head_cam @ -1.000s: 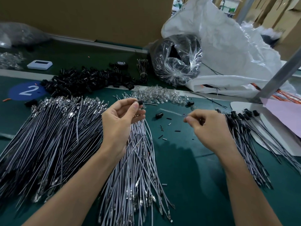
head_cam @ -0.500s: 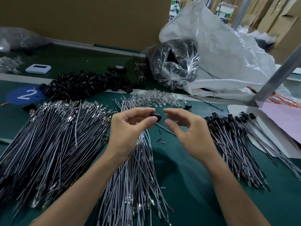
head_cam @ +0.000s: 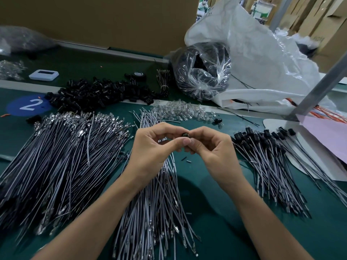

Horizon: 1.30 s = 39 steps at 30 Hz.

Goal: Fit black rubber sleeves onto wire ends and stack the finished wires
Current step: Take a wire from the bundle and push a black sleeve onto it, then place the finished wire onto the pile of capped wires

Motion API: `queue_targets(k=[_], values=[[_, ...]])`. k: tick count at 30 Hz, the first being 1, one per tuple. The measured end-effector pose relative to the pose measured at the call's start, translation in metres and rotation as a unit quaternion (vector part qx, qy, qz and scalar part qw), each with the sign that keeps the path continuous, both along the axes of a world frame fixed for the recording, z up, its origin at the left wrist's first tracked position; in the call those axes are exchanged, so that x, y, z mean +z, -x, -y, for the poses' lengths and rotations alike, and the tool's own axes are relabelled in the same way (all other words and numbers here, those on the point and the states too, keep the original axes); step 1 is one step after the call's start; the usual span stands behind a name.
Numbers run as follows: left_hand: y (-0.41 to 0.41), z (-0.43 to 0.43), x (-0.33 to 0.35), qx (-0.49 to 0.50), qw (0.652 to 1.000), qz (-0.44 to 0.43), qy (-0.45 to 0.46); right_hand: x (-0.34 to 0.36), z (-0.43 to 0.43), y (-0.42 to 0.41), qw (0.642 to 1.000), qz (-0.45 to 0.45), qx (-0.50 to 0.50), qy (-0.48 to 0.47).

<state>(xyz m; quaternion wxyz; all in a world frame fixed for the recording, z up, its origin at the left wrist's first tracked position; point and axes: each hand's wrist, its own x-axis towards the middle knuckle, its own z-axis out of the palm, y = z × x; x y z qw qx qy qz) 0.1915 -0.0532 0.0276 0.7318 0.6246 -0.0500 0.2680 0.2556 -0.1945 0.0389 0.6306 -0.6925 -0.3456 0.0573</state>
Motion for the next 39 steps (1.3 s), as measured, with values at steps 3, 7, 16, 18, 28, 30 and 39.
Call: queue_targets(k=[3,7,16,18,28,30,39], values=[[0.001,0.002,0.000,0.004,1.000,-0.009,-0.003,-0.001,0.000,0.001,0.999,0.035,-0.026,0.025],[0.001,0.005,-0.001,0.005,1.000,-0.022,0.001,-0.003,0.000,0.001,0.994,0.075,-0.053,0.053],[-0.003,0.008,-0.005,0.056,0.997,-0.045,-0.029,-0.011,-0.006,-0.002,0.991,0.075,-0.094,0.055],[-0.004,0.005,-0.007,0.071,0.995,-0.058,-0.039,-0.010,-0.008,-0.004,0.992,0.067,-0.093,0.053],[-0.002,0.000,-0.005,0.098,0.991,-0.087,-0.008,0.023,0.065,-0.043,0.952,0.009,-0.280,0.119],[-0.002,0.000,-0.006,0.098,0.991,-0.090,-0.005,0.032,0.096,-0.047,0.937,0.022,-0.307,0.166],[-0.004,-0.001,-0.008,0.097,0.990,-0.098,0.001,0.042,0.156,-0.017,0.953,-0.081,-0.141,0.256]])
